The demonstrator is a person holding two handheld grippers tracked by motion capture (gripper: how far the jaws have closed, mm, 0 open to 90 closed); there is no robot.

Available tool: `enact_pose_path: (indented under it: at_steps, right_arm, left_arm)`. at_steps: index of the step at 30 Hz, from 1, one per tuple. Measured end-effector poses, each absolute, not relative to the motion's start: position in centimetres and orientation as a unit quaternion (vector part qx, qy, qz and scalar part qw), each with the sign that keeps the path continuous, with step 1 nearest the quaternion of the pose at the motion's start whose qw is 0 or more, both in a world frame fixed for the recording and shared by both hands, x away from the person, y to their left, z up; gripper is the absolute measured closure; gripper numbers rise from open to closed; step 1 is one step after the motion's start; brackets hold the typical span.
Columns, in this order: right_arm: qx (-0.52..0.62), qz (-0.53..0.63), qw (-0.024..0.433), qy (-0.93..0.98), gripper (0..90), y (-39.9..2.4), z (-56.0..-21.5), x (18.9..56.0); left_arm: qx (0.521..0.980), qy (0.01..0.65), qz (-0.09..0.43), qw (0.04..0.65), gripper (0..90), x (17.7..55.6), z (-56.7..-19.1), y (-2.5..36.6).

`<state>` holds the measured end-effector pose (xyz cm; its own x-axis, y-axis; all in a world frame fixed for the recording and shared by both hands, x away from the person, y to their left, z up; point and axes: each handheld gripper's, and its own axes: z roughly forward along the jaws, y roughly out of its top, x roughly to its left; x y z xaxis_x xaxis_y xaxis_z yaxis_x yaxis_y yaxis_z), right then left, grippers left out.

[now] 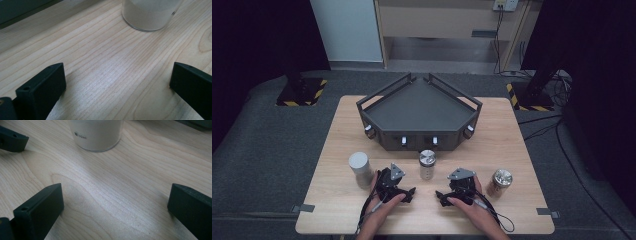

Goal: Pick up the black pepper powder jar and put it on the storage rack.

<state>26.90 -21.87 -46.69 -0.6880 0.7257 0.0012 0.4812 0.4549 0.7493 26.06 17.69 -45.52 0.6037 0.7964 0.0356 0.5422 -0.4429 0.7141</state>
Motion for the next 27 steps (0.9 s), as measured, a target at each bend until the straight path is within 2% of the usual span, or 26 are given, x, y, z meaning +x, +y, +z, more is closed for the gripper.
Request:
enact_pose_path:
  at_steps: [27]
  right_arm:
    - [0.361, 0.378, 0.162, 0.837, 0.5, -21.87, -46.69, 26.74]
  left_arm:
    - [0.822, 0.408, 0.197, 0.344, 1.8, 25.60, -45.06, 17.73]
